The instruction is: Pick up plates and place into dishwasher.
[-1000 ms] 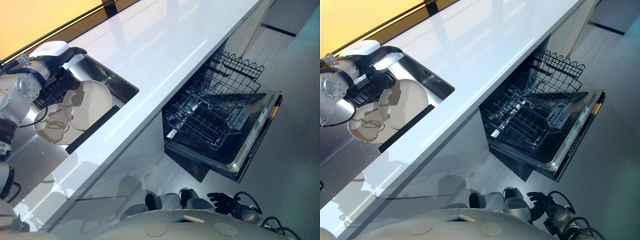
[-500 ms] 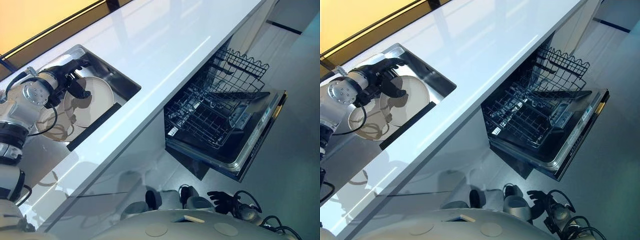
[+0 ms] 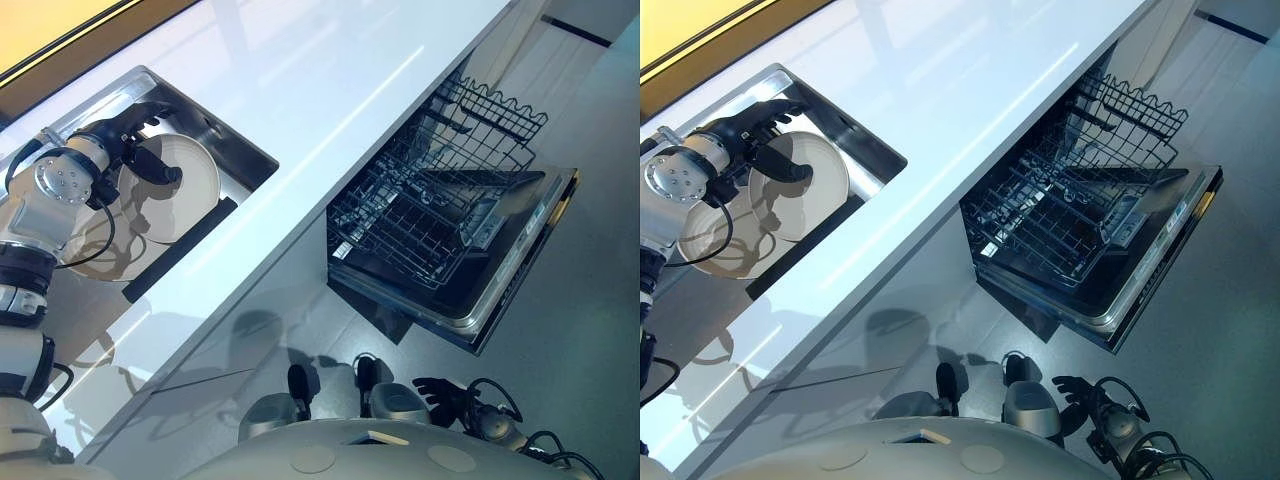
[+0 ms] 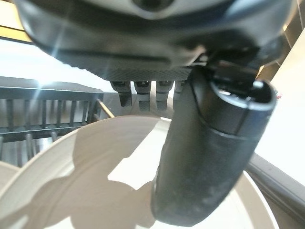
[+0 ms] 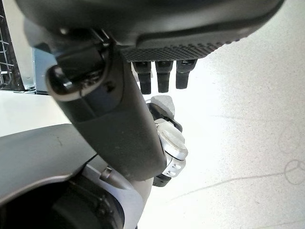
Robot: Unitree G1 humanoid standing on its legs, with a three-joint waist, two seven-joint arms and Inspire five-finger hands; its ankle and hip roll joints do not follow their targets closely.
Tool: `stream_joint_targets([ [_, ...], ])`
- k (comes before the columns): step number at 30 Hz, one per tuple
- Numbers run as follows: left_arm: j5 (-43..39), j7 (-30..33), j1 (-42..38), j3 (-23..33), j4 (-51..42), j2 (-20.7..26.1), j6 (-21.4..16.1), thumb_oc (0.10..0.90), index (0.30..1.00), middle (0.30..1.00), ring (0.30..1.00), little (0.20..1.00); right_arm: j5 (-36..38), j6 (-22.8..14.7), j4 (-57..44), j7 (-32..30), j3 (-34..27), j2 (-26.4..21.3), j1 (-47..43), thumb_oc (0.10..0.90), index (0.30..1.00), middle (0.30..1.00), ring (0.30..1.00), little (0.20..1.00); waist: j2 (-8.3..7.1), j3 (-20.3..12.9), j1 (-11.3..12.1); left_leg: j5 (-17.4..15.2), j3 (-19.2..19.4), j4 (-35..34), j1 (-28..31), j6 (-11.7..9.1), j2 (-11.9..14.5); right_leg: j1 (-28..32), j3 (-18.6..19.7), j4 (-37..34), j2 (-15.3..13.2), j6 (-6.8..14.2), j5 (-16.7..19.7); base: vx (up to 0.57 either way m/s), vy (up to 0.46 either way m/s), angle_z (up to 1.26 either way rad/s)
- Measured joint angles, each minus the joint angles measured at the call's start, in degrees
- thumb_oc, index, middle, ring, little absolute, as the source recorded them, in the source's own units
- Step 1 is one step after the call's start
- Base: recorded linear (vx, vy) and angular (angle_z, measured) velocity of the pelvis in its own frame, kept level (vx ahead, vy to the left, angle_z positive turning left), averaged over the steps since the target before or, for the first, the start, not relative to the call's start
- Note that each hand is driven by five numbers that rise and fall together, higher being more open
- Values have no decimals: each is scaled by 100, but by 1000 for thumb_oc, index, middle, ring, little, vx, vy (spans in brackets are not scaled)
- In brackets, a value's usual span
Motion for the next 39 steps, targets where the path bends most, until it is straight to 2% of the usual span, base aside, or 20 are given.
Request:
stream_joint_targets([
  [1, 0, -46, 0, 0, 4, 0, -4, 665, 785, 785, 785, 765, 1, 0, -1, -1, 0, 0, -1, 800, 900, 900, 900, 900, -6, 4, 2, 0, 0, 0, 0, 0, -1, 0, 0, 1, 2, 0, 0, 0, 0, 0],
  [2, 0, -105, 0, 0, 5, 0, -15, 495, 639, 639, 639, 595, 1, -1, -1, -2, 0, 0, 0, 800, 900, 900, 900, 900, -12, 8, 12, 0, 1, 0, 0, 0, -2, 0, 0, 2, 4, 0, 0, 0, 0, 0],
  [3, 0, -176, -4, 0, 4, 0, -30, 267, 444, 444, 444, 367, 1, -1, 0, -2, -1, -1, 2, 800, 900, 900, 900, 900, -15, 10, 35, 1, 2, 0, 0, -1, -3, -3, 2, 2, 5, 0, 0, 0, 0, 0],
  [4, -1, -257, -9, 0, 4, 8, -36, 100, 300, 300, 300, 200, 1, -1, -1, -1, -1, -3, 2, 800, 900, 900, 900, 900, -16, 15, 51, 1, 2, 0, 0, -2, -4, -5, 4, 2, 5, 0, 0, 0, 0, 0],
  [8, -11, -598, -188, 0, -4, 143, -148, 100, 300, 300, 300, 200, 6, -7, -25, 5, -1, -3, -37, 800, 900, 900, 900, 900, -68, 103, 79, 6, -2, 2, -39, -7, -3, -37, -3, 8, 7, 0, 0, -39, 10, 1],
  [13, -113, -1095, -475, 7, -28, 363, -119, 100, 300, 300, 300, 200, 9, -10, -80, 22, -10, -10, -173, 800, 900, 900, 900, 900, -114, 230, 57, 6, -29, 3, -88, -8, -7, -82, -15, 7, -1, 0, 1, -72, 10, 0],
  [17, -358, -1135, -473, 110, -31, 396, -132, 100, 300, 300, 300, 200, 5, -20, -82, 28, -11, -28, -260, 800, 900, 900, 900, 900, -112, 323, 78, 5, -100, 4, -127, -10, -1, -82, -123, -6, 3, 0, 0, -38, 13, 11],
  [21, -411, -678, -412, 112, -73, 400, -220, 100, 300, 300, 300, 200, 2, -63, -81, 19, -11, -47, -383, 800, 900, 900, 900, 900, -106, 383, 184, 7, -139, 4, -140, -10, -5, -79, -152, -14, -3, -1, 0, -29, 16, 5],
  [23, -403, -54, -309, 112, -87, 404, -331, 100, 300, 300, 300, 200, 1, -64, -71, 14, -10, -51, -393, 800, 900, 900, 900, 900, -107, 384, 249, 9, -171, 3, -147, -9, -5, -74, -171, -20, -5, -1, 0, -6, 7, 2],
  [30, -380, 1366, -73, 160, -483, 729, -594, 100, 300, 300, 300, 200, 0, -71, -39, 8, -10, -54, -377, 800, 900, 900, 900, 900, -117, 389, 387, 36, -220, 3, -143, -9, -7, -38, -263, -21, -7, -1, -1, -16, -2, 6],
  [35, -331, 2214, 311, 622, -829, 824, -735, 100, 300, 300, 300, 200, 20, -230, -102, -48, -10, -83, -354, 800, 900, 900, 900, 900, -128, 394, 404, 53, -241, 3, -120, -4, -8, -9, -279, -20, -13, -1, -1, 5, -46, 1],
  [37, -298, 2507, 690, 955, -1104, 814, -774, 100, 300, 300, 300, 200, 288, -151, -750, 131, 7, -209, -93, 800, 900, 900, 900, 900, -130, 396, 377, 52, -260, 3, -64, -3, -9, 46, -278, -21, -11, -1, -1, -2, -100, -2],
  [39, -151, 2846, 1131, 1384, -1553, 785, -820, 100, 300, 300, 300, 200, 959, 295, -1886, 657, 4, -512, 313, 800, 900, 900, 900, 900, -174, 420, 368, 51, -261, 3, 0, -3, -2, 109, -278, -22, -5, -1, -1, -31, -142, -1],
])
